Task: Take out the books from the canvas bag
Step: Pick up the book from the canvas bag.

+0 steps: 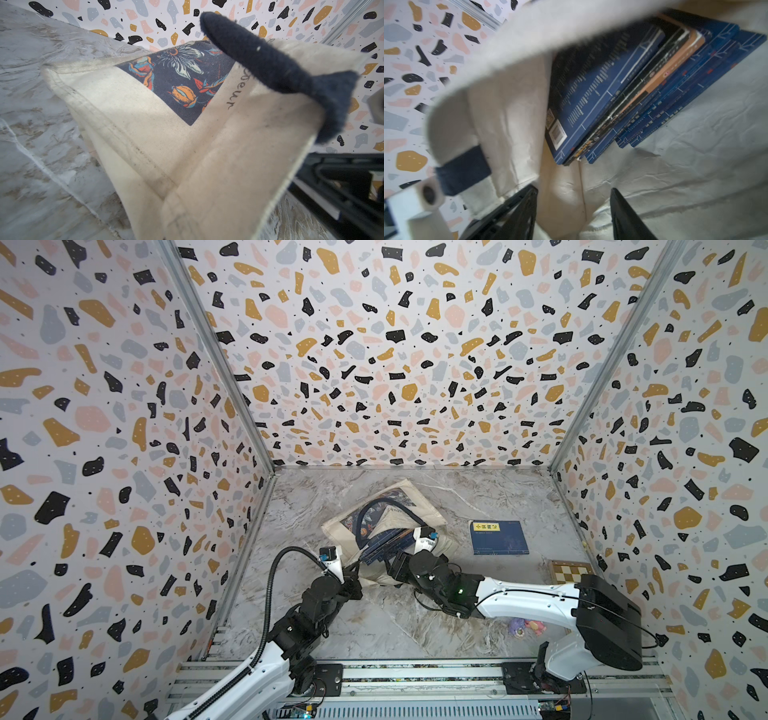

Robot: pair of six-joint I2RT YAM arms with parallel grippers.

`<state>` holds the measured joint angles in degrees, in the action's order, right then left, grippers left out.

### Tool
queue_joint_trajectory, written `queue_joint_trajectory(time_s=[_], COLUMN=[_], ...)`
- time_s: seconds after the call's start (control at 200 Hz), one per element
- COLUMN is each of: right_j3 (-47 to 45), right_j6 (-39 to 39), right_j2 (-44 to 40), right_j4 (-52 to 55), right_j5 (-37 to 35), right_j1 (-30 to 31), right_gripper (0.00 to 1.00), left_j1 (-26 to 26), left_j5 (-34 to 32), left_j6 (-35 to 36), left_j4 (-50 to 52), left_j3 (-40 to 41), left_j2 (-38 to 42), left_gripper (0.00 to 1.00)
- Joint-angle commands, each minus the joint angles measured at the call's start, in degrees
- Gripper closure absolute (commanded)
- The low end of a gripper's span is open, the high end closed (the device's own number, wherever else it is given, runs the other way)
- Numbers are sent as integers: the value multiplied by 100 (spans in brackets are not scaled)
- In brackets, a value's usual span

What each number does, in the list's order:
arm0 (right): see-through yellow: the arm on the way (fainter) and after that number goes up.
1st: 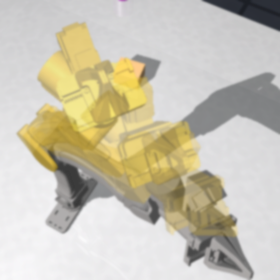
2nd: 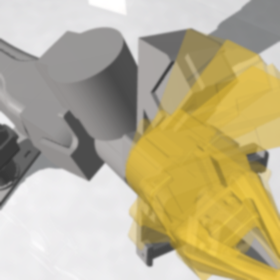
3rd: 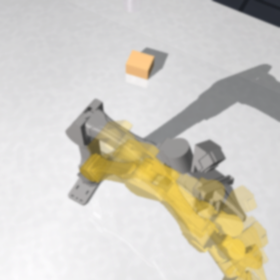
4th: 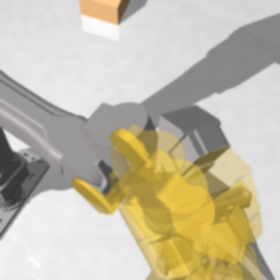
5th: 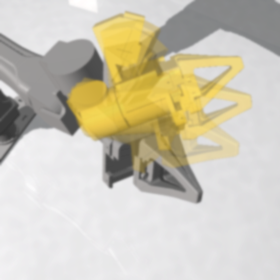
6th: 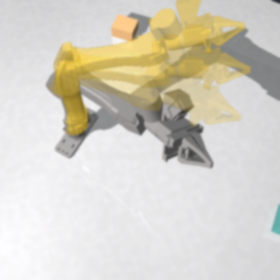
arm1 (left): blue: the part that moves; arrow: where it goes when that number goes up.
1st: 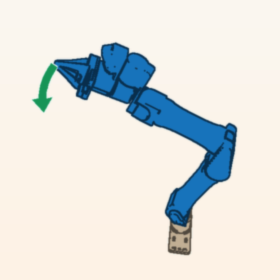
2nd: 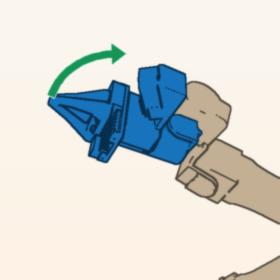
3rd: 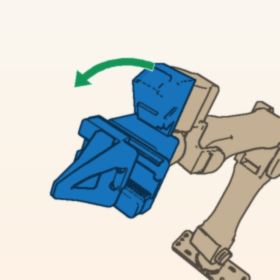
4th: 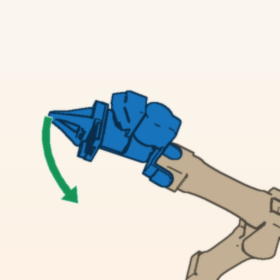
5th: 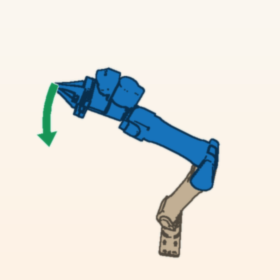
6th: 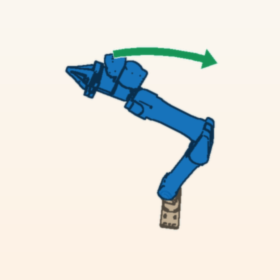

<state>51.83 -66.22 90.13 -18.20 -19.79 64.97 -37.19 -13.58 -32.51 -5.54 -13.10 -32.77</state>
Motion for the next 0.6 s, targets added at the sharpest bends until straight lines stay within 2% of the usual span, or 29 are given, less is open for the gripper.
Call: queue_joint_trajectory(time_s=[0.0, 0.225, 0.596], right_j3=[368, 887, 1377], right_j6=[60, 211, 573], right_j2=[272, 842, 1619], right_j4=[-2, 17, -369], right_j5=[93, 470, 701], right_j1=[-24, -328, -726], right_gripper=[45, 49, 54], left_j1=[3, 1, 7], left_j5=[93, 68, 41], left_j6=[70, 90, 118], left_j4=[-219, -217, -192], left_j3=[-9, -8, -25], left_j2=[117, 137, 114], left_gripper=[100, 100, 100])
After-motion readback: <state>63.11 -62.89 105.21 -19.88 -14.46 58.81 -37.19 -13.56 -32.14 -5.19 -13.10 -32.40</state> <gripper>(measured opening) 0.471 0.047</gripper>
